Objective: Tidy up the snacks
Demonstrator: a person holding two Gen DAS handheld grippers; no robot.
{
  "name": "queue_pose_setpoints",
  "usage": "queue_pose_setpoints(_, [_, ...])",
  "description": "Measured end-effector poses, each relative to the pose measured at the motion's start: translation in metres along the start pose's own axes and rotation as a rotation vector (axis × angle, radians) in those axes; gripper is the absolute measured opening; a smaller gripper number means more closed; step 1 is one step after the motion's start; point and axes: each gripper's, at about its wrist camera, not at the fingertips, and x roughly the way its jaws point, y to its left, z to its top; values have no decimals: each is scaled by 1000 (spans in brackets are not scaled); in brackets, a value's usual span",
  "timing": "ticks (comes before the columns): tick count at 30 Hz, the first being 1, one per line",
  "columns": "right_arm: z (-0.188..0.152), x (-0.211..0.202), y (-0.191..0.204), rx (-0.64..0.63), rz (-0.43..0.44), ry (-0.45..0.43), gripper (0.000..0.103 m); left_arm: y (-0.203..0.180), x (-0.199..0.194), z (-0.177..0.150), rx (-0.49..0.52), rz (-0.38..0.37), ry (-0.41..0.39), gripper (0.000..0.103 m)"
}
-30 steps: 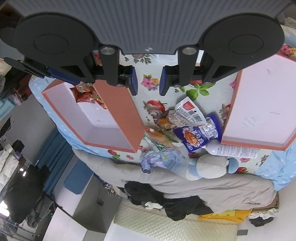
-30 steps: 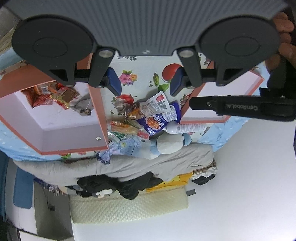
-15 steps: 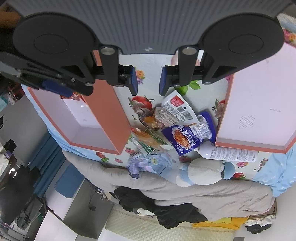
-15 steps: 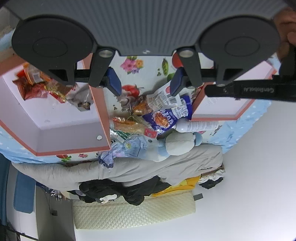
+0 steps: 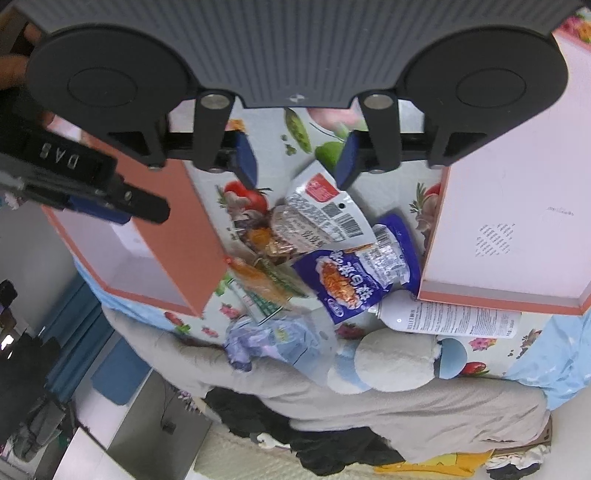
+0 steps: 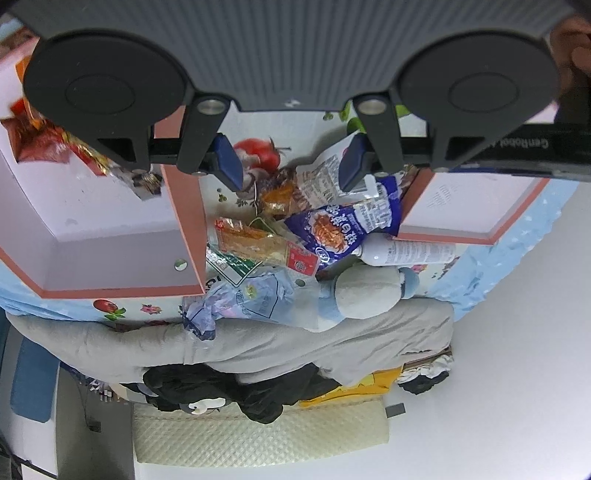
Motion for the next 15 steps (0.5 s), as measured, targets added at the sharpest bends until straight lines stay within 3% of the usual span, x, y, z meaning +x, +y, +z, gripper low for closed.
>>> queue_pose_setpoints(7, [17, 51, -10, -27, 6, 20, 59, 6, 42, 11, 136, 11, 9, 86])
queue_pose_setpoints(9, [23, 71, -11, -52, 7, 44, 59, 5, 54, 12, 185, 32, -13, 90])
queue_pose_setpoints(15, [38, 120, -12, -110, 12, 81, 59, -1, 92, 18, 328, -13, 0, 93])
